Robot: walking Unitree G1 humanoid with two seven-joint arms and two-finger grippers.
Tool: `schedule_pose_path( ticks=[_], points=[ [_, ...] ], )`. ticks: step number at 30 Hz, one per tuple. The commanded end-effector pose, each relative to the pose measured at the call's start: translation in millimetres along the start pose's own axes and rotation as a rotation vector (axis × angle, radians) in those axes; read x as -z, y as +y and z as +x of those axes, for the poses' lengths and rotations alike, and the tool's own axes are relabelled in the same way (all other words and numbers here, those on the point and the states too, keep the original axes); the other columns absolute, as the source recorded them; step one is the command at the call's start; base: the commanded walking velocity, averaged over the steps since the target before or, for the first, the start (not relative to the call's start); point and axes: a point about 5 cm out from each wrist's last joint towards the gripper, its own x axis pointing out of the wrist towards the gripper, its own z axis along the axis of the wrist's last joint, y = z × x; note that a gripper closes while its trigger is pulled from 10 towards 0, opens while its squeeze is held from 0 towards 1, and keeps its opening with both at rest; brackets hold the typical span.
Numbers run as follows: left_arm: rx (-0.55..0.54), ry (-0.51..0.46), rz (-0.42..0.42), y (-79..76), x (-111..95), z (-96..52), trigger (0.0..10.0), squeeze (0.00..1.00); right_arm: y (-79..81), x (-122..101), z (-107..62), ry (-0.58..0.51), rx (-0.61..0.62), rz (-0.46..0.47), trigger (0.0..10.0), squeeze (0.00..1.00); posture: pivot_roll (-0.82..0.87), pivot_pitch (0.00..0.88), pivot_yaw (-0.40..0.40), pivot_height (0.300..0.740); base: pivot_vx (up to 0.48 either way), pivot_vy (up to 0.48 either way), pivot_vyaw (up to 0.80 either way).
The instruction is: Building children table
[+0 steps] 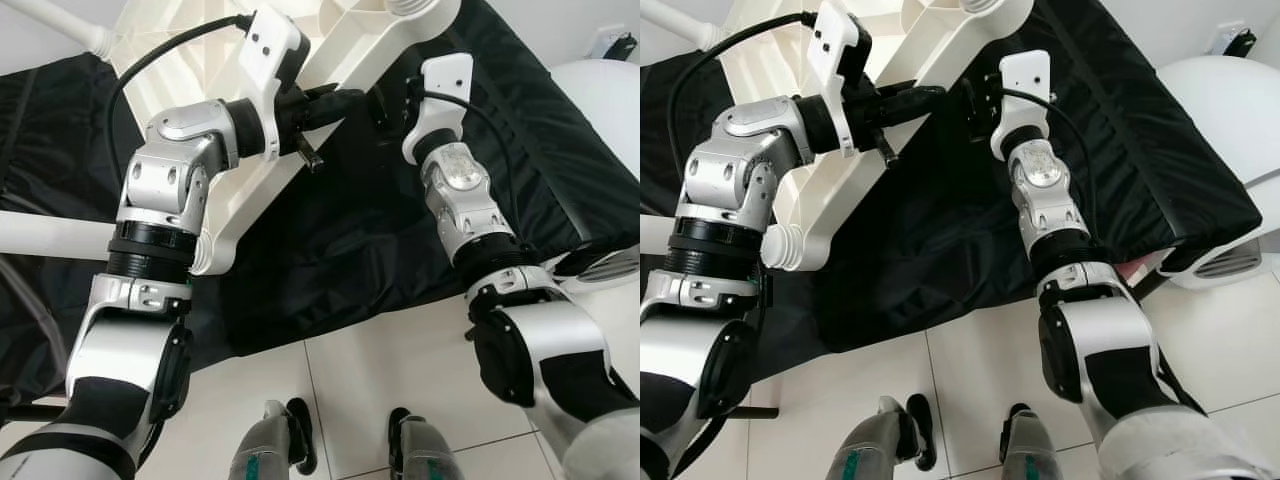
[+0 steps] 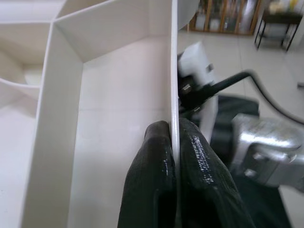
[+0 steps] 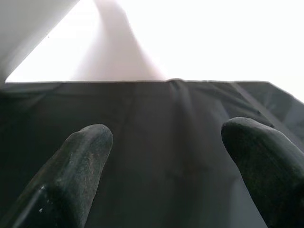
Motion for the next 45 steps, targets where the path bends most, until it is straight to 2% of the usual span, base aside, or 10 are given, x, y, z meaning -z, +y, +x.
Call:
schedule_pose_path(
  ticks=[1, 14, 26, 27, 29, 30, 39, 40, 42, 45],
  points=[
    [-0.032, -0.153, 0.054, -0.1, -34, -4.3, 0.0, 0.00, 6.0, -5, 3.8, -0.015, -0.022, -0.003, 10.0, 0.00, 0.01, 0.103, 0.015, 0.740, 0.000, 0.000, 0.00],
    [-0.218, -0.326, 0.040, 16.5, -72, -31.2, 0.0, 0.00, 23.0, -41, 19.7, -0.139, -0.222, 0.153, 10.0, 0.00, 0.02, 0.085, -0.010, 0.740, 0.000, 0.000, 0.00],
    [-0.333, -0.425, -0.072, 29.1, -69, -61.8, 0.0, 0.00, 49.7, -90, 24.1, -0.304, -0.724, 0.386, 10.0, 0.00, -0.02, 0.066, -0.026, 0.740, 0.000, 0.000, 0.00],
    [-0.351, -0.430, -0.101, 30.7, -64, -64.7, 3.9, 0.00, 49.4, -91, 23.7, -0.304, -0.749, 0.380, 10.0, 0.00, -0.03, 0.064, -0.026, 0.740, 0.000, 0.000, 0.00],
    [-0.361, -0.431, -0.118, 31.6, -61, -66.2, 3.9, 0.00, 48.6, -91, 23.6, -0.301, -0.754, 0.378, 10.0, 0.00, -0.03, 0.064, -0.026, 0.740, 0.000, 0.000, 0.00],
    [-0.419, -0.417, -0.180, 37.0, -46, -71.8, 10.0, 0.00, 43.0, -90, 23.0, -0.301, -0.765, 0.374, 10.0, 0.00, -0.04, 0.057, -0.028, 0.740, 0.000, 0.000, 0.00],
    [-0.496, -0.277, -0.251, 36.7, -2, -69.5, 10.0, 0.00, 29.7, -89, 21.1, -0.299, -0.784, 0.359, 10.0, 0.00, -0.05, 0.061, -0.029, 0.740, 0.000, 0.000, 0.00],
    [-0.501, -0.251, -0.260, 35.0, 4, -68.2, 10.0, 0.85, 27.3, -88, 20.7, -0.296, -0.785, 0.354, 10.0, 0.00, -0.05, 0.062, -0.028, 0.740, 0.000, 0.000, 0.00],
    [-0.493, -0.247, -0.282, 32.8, 7, -67.2, 10.0, 1.00, 26.0, -88, 20.4, -0.293, -0.788, 0.352, 10.0, 0.00, -0.05, 0.065, -0.027, 0.740, 0.000, 0.000, 0.00],
    [-0.480, -0.228, -0.293, 28.2, 11, -65.8, 10.0, 1.00, 24.1, -86, 19.7, -0.288, -0.788, 0.348, 10.0, 0.00, -0.05, 0.066, -0.031, 0.740, 0.000, 0.000, 0.00]
  ],
)
